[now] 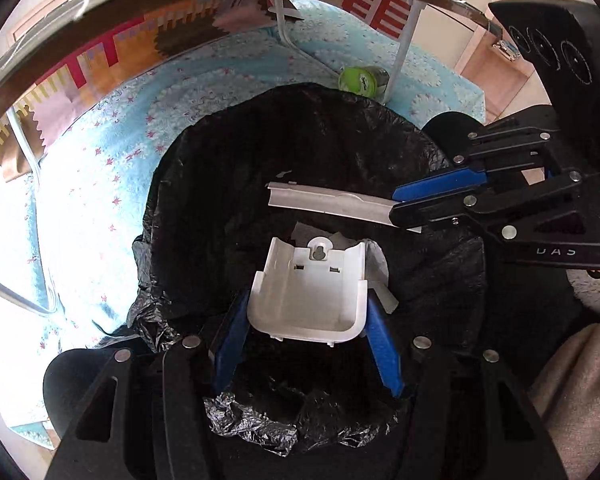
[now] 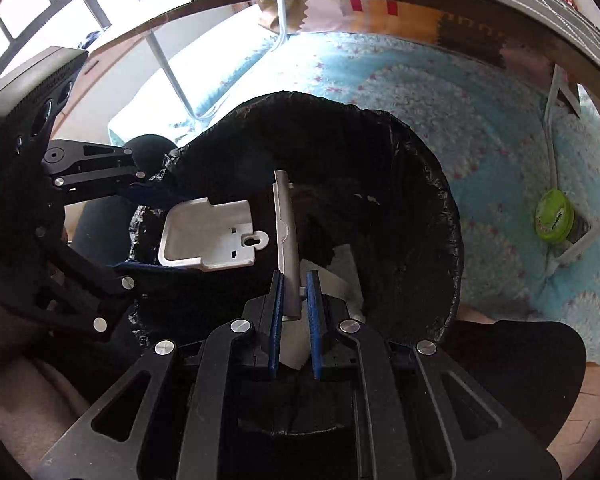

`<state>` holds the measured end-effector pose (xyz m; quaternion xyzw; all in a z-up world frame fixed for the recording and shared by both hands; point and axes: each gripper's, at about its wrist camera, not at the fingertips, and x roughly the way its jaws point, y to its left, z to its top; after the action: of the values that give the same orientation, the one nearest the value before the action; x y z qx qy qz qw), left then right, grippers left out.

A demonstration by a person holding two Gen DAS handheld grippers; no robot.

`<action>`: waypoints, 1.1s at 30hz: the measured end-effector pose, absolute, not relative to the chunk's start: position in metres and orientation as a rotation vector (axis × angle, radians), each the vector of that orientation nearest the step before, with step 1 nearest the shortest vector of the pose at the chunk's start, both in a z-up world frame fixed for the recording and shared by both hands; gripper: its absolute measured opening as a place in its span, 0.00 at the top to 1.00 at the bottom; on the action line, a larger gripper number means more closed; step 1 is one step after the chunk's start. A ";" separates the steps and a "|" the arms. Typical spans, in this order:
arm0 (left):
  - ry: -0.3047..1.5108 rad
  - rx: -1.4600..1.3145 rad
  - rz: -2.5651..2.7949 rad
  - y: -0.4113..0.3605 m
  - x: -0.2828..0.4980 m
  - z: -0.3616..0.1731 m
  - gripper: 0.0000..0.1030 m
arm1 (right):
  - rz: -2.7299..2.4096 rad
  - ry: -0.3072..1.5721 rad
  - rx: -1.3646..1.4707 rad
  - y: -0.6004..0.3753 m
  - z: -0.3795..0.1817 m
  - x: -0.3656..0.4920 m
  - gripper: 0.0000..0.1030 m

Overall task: Collect trash
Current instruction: 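Open the left and right tools over the bin to drop tray and strip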

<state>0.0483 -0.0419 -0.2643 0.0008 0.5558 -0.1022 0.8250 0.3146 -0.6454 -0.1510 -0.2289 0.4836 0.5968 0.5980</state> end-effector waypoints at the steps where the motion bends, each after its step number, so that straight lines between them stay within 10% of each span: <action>1: 1.190 0.020 -0.212 -0.044 0.050 -0.268 0.47 | 1.378 1.125 -0.532 -0.644 -0.153 0.313 0.88; 33: 1.205 0.077 -0.215 -0.057 0.050 -0.270 0.46 | 1.342 1.111 -0.469 -0.654 -0.143 0.313 0.69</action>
<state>0.0496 -0.0570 -0.2703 0.0363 0.5655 -0.1011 0.8177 0.3130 -0.6540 -0.1434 -0.2041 0.4832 0.5837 0.6199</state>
